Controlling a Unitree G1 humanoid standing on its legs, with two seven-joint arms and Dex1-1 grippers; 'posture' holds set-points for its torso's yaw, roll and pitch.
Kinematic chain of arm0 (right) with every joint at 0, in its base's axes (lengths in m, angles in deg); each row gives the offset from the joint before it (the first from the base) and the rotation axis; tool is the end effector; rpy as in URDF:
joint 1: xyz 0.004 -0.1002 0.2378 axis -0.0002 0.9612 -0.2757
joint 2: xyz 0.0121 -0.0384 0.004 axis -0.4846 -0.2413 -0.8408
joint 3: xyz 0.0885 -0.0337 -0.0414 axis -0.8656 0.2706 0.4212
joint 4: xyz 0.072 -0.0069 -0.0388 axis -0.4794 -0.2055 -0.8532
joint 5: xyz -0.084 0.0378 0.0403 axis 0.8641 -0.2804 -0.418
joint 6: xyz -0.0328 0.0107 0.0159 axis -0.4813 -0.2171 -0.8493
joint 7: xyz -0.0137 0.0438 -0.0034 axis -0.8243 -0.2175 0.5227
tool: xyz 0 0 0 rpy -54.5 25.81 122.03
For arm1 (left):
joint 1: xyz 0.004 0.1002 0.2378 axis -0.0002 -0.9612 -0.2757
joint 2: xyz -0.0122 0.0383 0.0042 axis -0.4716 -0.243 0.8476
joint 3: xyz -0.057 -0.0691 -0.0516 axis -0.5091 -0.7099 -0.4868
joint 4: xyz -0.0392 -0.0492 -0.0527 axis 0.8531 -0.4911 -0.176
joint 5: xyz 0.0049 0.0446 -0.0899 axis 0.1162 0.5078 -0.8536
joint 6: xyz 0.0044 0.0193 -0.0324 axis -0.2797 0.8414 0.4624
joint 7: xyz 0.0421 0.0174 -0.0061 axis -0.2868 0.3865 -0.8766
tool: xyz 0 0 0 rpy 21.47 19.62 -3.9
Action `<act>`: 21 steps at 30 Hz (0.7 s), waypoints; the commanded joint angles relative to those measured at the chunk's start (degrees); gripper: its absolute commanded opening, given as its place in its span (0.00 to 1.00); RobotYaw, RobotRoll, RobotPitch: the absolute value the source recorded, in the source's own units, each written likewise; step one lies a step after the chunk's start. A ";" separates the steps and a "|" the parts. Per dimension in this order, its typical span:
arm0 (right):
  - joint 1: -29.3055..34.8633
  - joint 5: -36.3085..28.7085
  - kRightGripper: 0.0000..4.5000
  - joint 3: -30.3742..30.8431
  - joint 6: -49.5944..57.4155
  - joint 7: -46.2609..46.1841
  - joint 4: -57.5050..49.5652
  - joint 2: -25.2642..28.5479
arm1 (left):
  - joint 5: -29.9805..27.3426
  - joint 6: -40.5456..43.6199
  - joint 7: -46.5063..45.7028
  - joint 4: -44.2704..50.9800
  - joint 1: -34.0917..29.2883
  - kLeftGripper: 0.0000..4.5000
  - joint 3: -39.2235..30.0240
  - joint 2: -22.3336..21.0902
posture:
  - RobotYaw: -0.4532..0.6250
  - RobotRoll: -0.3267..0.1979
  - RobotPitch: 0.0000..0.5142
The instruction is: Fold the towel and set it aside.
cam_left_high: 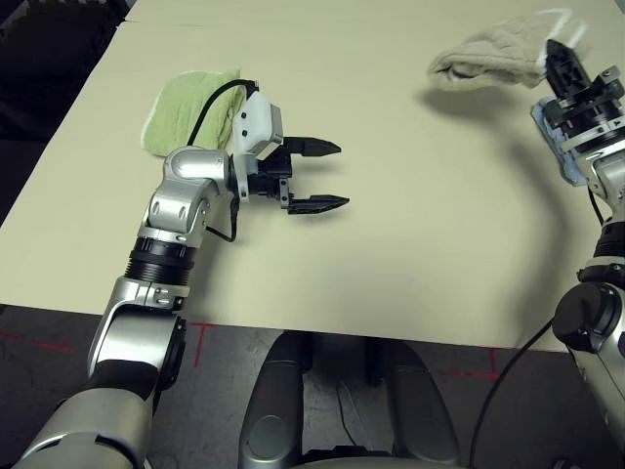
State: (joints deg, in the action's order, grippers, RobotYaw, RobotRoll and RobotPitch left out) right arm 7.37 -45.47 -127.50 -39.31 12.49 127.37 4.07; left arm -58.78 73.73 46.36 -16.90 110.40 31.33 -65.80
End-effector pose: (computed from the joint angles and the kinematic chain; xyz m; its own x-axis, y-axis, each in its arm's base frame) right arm 0.3149 -0.3092 0.2122 0.7763 0.1397 0.6147 -0.5346 0.6628 0.5244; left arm 0.3245 0.1812 0.2246 0.1809 -0.9741 -0.1356 0.9038 0.1103 0.4136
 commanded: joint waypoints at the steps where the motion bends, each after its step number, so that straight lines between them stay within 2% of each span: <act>1: -0.40 0.97 0.00 -2.10 -7.51 -2.18 2.64 1.04 | -0.77 0.63 0.05 1.27 -1.35 1.00 0.58 0.20 | 0.42 0.62 0.67; 10: -0.35 1.33 0.00 -3.92 -16.79 -5.11 7.42 3.69 | -0.92 0.96 0.01 1.70 -1.59 1.00 0.40 -0.34 | 0.42 0.62 0.66; 21: 1.15 2.38 0.00 -4.19 -21.15 -5.71 13.03 7.55 | -0.96 0.94 0.17 1.57 -1.55 1.00 0.58 -0.40 | 0.41 0.62 0.66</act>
State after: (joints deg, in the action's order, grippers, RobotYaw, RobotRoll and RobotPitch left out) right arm 7.43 -43.46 -130.97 -59.21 7.14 139.35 10.16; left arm -59.17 74.52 45.94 -16.55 109.88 31.28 -66.06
